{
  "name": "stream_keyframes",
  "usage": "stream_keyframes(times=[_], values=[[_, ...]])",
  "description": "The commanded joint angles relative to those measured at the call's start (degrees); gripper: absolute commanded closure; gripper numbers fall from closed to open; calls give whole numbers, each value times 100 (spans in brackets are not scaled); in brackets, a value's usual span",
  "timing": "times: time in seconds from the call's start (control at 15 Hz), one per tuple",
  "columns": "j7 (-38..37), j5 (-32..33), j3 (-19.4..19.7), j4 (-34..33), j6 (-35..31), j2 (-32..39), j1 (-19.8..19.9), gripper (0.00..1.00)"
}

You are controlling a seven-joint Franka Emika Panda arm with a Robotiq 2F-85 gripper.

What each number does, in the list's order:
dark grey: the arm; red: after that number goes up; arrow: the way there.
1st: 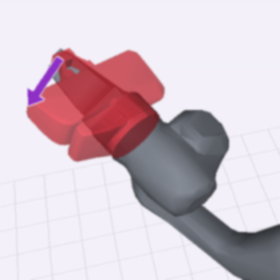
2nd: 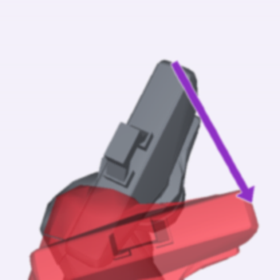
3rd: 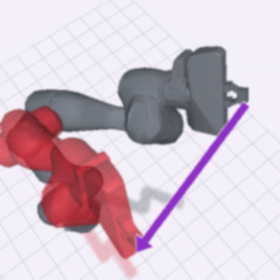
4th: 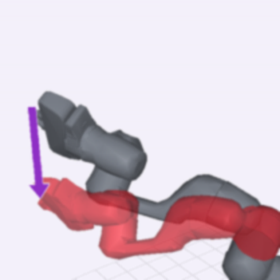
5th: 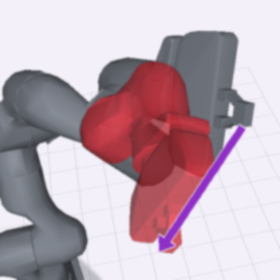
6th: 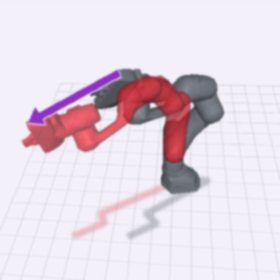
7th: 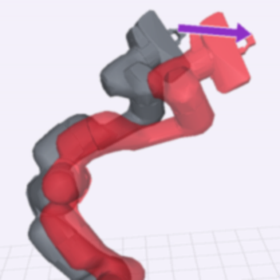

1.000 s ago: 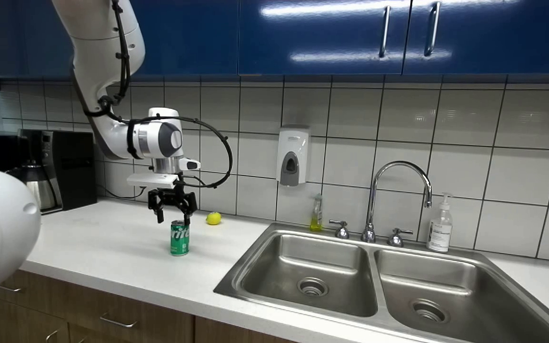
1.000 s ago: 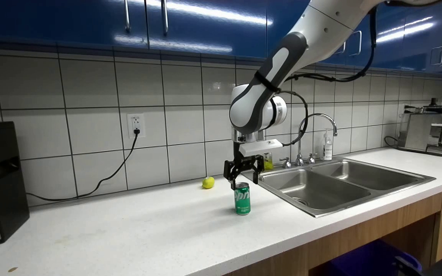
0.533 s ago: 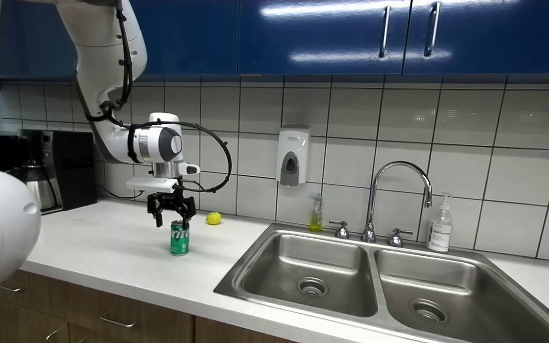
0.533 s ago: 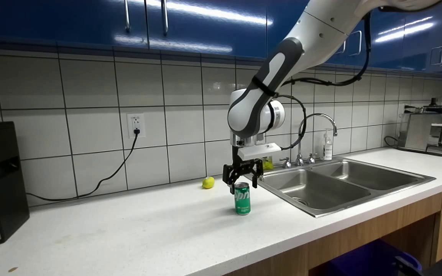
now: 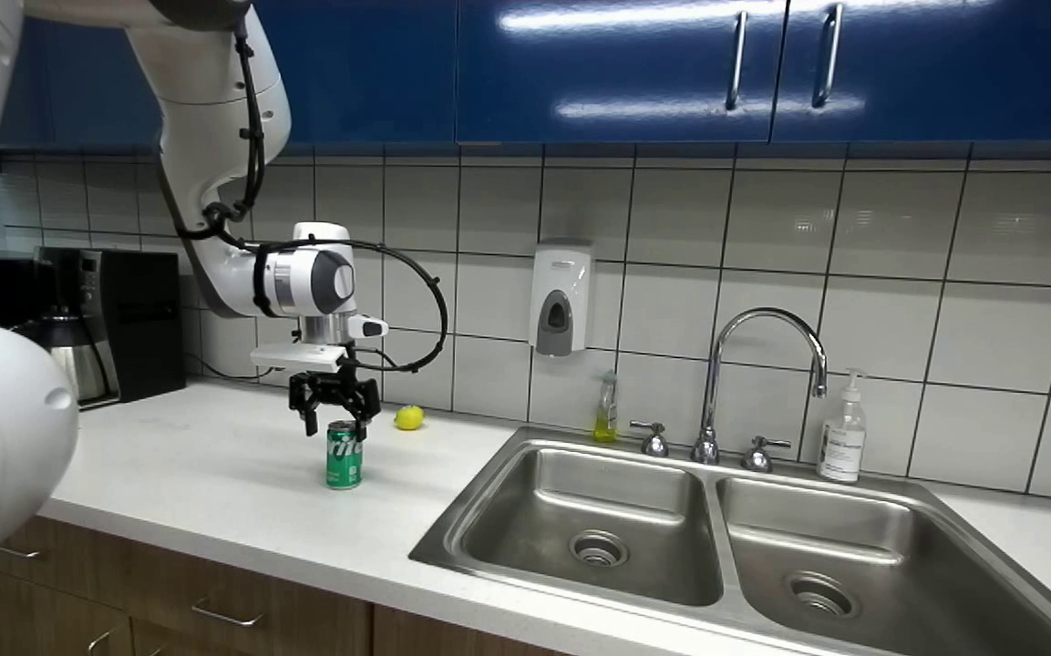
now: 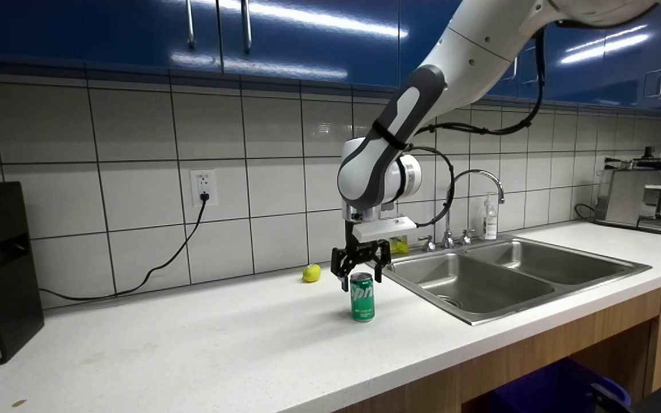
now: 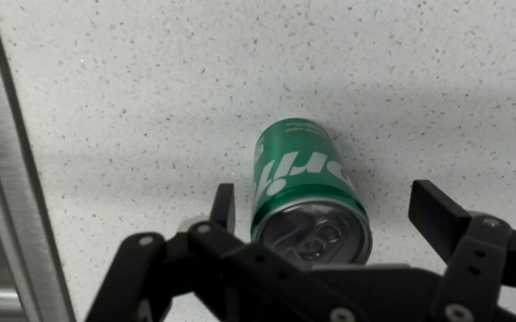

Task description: Put the sprite can into the kitchen sink

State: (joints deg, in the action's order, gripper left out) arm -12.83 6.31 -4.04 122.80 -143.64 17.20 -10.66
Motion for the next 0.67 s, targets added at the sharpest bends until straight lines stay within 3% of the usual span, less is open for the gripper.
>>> stream_keyframes(times=[0.0, 0.6], values=[[-121, 9, 36, -223, -3, 167, -22, 0], [-162, 43, 129, -519, 2, 451, -56, 0]])
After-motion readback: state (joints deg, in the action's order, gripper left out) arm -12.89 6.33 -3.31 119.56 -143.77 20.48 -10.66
